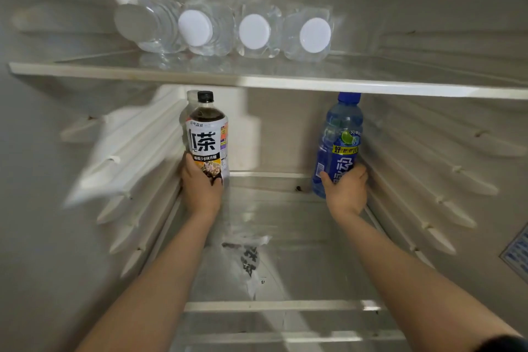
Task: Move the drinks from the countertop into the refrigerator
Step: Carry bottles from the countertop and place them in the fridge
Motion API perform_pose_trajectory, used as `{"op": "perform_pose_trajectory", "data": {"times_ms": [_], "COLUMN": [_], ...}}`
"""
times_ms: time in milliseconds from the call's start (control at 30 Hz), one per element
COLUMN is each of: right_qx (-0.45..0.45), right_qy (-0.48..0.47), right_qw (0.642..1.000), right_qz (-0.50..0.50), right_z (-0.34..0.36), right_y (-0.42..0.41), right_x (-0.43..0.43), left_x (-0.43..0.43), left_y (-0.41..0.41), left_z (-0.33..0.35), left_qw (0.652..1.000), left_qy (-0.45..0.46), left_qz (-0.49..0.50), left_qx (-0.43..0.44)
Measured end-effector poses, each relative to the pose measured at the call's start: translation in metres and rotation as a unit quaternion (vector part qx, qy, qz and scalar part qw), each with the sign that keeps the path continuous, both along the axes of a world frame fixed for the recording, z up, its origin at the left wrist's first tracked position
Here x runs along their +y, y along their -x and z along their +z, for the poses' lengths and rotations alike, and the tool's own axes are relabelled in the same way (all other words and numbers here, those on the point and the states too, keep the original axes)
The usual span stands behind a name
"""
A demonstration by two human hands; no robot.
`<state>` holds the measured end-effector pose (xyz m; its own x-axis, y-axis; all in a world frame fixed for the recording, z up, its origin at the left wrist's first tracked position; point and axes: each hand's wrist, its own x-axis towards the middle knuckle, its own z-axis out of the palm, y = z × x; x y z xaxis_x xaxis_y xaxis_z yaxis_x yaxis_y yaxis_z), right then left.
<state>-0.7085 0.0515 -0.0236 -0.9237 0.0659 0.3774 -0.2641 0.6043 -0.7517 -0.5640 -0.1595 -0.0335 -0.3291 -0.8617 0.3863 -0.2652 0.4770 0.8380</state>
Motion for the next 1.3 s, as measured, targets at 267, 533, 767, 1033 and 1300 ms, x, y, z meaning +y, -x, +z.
{"op": "perform_pose_trajectory", "data": {"times_ms": [267, 533, 767, 1033, 1300], "right_qx": [0.027, 0.047, 0.056, -0.037, -0.029], "right_qy": [0.015, 0.026, -0.010, -0.004, -0.010], "right_qw": [0.999, 0.998, 0.998, 0.999, 0.997], "right_qz": [-0.044, -0.042, -0.027, 0.015, 0.067], "right_z": [-0.004, -0.011, -0.011, -0.010, 0.003], "right_y": [0.009, 0.012, 0.015, 0.004, -0.060], "right_x": [-0.015, -0.011, -0.002, 0.009, 0.053], "left_x": [0.010, 0.015, 0.016, 0.043, 0.103], "left_y": [0.010, 0.008, 0.007, -0.005, -0.033], "left_z": [0.003, 0.002, 0.001, 0.014, 0.021], "left_qw": [0.997, 0.993, 0.993, 0.998, 0.980], "left_qy": [-0.005, -0.019, -0.006, 0.034, 0.111], "left_qz": [0.068, 0.110, 0.108, 0.056, -0.162], "left_qx": [-0.023, -0.026, -0.041, 0.014, 0.007]}}
